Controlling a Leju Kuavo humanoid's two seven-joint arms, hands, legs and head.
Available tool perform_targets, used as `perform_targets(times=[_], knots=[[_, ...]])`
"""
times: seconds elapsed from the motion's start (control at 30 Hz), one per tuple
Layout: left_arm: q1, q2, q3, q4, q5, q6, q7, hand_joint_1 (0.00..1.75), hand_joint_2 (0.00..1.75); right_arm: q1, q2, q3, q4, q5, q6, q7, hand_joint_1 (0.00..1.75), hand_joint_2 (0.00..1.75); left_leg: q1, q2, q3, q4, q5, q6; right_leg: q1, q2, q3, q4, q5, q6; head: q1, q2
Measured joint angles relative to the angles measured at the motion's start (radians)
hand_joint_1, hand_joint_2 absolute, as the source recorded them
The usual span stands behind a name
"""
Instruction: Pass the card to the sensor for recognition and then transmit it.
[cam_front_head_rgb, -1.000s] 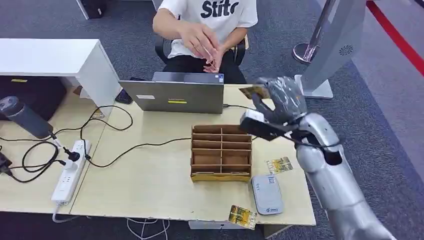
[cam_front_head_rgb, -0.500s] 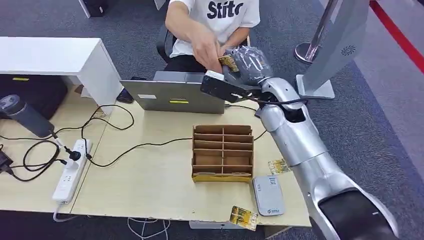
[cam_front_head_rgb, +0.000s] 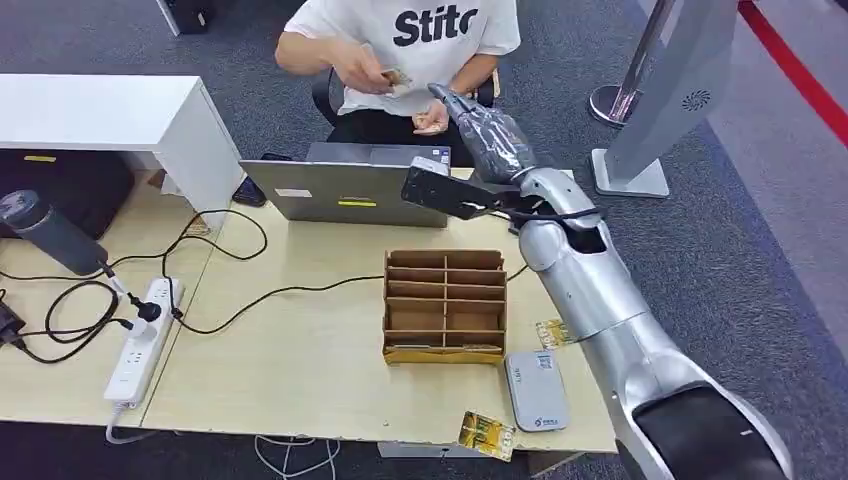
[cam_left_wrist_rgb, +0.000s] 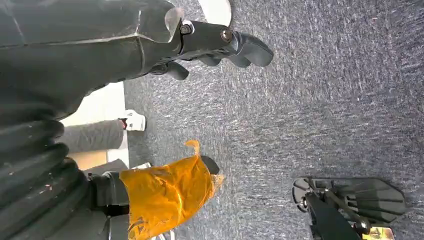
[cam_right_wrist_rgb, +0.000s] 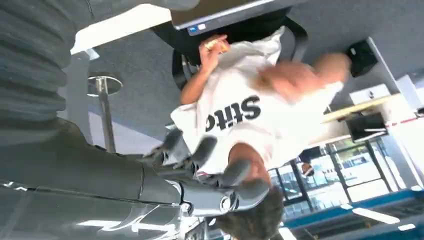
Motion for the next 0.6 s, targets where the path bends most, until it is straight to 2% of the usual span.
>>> perform_targets(times=[0.2,0.3,0.4,0.5,0.6], knots=[[0.013,0.000,0.001,0.000,0.012,0.013,-0.008,0.00,1.75,0.085,-0.029,0.000,-0.166,0.008,-0.030,-0.039,0.00,1.75,0.000,0.000,0.000,0.000,0.000,0.000,0.000,0.000,0.000,0.000,0.000,0.000,0.000,0.000],[0.024,0.002,0.012,0.000,0.032,0.017,-0.018,0.00,1.75,0.175,-0.056,0.002,-0.306,-0.090,0.004,-0.113,0.00,1.75,0.000,0.000,0.000,0.000,-0.002,0.001,0.000,0.000,0.000,-0.001,-0.001,0.000,0.000,0.000],[0.035,0.003,0.029,0.000,0.047,0.021,-0.020,0.00,1.75,0.304,-0.101,0.009,-0.459,-0.139,-0.018,-0.181,0.00,1.75,0.000,-0.002,0.000,0.000,-0.003,0.001,0.000,-0.002,0.001,-0.001,-0.003,0.001,0.000,0.000],[0.040,0.003,0.043,0.000,0.051,0.025,-0.020,0.00,1.75,0.394,-0.129,0.016,-0.554,-0.141,-0.028,-0.192,0.00,1.75,0.000,0.000,0.000,0.000,-0.004,0.001,0.000,-0.001,0.001,-0.001,-0.003,0.001,0.000,0.000],[0.039,0.004,0.047,0.000,0.053,0.027,-0.019,0.00,1.75,0.424,-0.146,0.022,-0.609,-0.142,-0.030,-0.195,0.00,1.75,0.000,0.000,0.001,0.000,-0.004,0.001,0.000,-0.001,0.001,-0.001,-0.003,0.001,0.000,0.000]])
